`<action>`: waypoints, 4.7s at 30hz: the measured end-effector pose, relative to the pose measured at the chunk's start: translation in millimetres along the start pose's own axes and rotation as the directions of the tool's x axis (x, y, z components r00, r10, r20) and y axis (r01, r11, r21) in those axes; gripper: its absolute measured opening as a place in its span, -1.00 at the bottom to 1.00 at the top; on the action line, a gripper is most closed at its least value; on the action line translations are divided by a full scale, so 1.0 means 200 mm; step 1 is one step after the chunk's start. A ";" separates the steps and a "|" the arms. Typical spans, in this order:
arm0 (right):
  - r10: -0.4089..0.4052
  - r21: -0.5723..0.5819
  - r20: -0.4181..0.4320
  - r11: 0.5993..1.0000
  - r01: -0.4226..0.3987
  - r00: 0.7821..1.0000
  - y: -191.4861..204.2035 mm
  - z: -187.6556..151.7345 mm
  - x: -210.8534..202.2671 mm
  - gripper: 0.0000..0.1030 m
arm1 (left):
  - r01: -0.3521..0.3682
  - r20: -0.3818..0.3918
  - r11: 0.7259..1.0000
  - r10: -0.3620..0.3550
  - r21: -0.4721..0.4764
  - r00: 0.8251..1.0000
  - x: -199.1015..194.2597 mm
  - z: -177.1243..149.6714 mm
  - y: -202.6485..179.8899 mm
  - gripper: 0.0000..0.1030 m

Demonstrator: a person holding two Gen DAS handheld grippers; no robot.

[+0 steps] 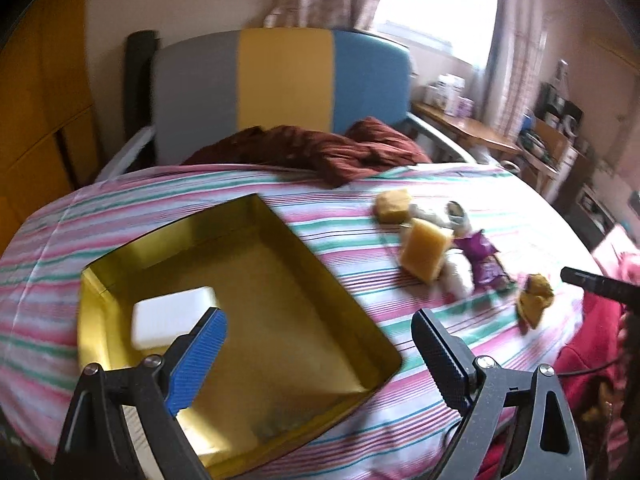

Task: Organize objects
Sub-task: 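Grasp the yellow knitted plush with left gripper while right gripper grasps the pink hair roller, then drop the yellow plush into the tray with left gripper while right gripper drops the pink roller there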

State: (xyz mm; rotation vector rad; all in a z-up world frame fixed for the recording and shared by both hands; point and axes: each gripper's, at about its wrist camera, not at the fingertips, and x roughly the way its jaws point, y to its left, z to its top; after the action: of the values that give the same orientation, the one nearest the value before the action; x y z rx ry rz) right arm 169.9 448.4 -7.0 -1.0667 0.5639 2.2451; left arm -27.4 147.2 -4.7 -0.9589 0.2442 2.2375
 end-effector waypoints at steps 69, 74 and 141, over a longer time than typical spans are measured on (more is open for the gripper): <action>0.182 0.181 -0.159 0.972 -0.153 0.970 -0.33 0.16 0.37 0.06 | 0.475 -0.263 0.867 -0.427 0.154 0.865 0.47 -0.14 -0.78 -0.38; 0.154 0.140 -0.095 0.980 -0.140 0.984 -0.23 0.15 0.28 0.06 | 0.438 -0.194 0.888 -0.410 0.138 0.891 0.33 -0.11 -0.62 -0.37; 0.410 -0.377 -0.163 0.815 -0.441 0.897 1.65 0.20 0.39 0.31 | -0.076 -0.003 0.947 0.079 -0.313 0.997 -0.17 -0.33 0.70 0.29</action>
State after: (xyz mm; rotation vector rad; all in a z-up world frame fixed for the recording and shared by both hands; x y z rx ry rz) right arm -110.2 253.7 -5.9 -1.3370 0.4013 2.8163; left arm -63.4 -2.5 -40.1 -1.1185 -0.0839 2.3987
